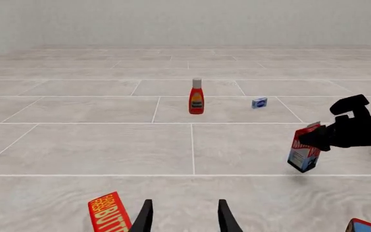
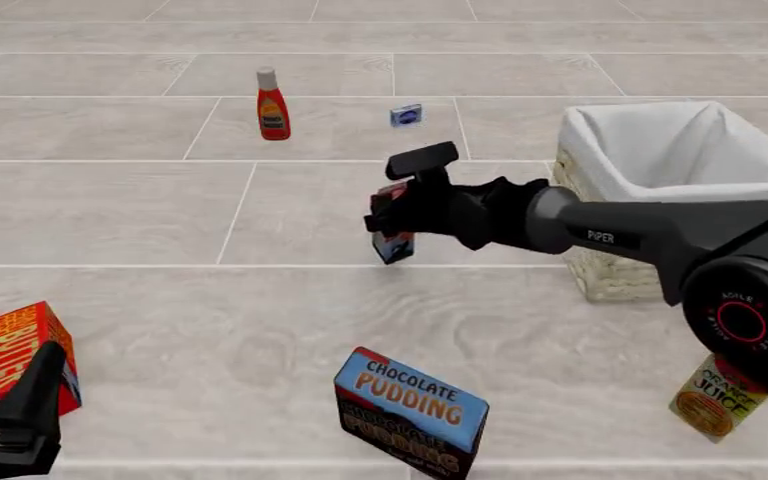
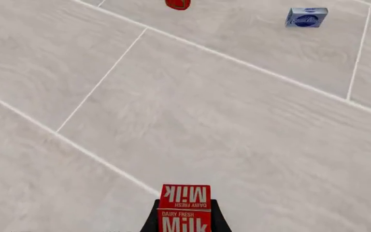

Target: Pick the milk and place it in the basket.

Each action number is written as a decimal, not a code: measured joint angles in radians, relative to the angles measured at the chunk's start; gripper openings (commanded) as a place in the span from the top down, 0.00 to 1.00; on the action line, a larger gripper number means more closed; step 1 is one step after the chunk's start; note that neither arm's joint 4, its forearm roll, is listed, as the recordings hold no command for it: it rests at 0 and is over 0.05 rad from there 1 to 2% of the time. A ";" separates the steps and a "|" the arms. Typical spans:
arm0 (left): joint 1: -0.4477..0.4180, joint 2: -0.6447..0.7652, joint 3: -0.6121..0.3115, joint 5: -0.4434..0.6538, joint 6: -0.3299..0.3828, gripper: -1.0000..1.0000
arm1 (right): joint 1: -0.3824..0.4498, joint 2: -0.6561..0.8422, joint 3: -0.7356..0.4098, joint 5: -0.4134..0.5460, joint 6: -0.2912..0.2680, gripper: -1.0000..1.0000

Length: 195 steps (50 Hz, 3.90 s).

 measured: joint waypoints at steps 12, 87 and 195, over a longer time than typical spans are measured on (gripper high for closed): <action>0.000 0.000 0.000 0.000 0.000 0.00 | -0.002 -0.094 0.021 0.022 -0.022 1.00; 0.000 0.000 0.000 0.000 0.000 0.00 | -0.221 -0.598 -0.002 0.265 -0.082 1.00; 0.000 0.000 0.000 0.000 0.000 0.00 | -0.656 -0.367 0.105 0.148 -0.117 1.00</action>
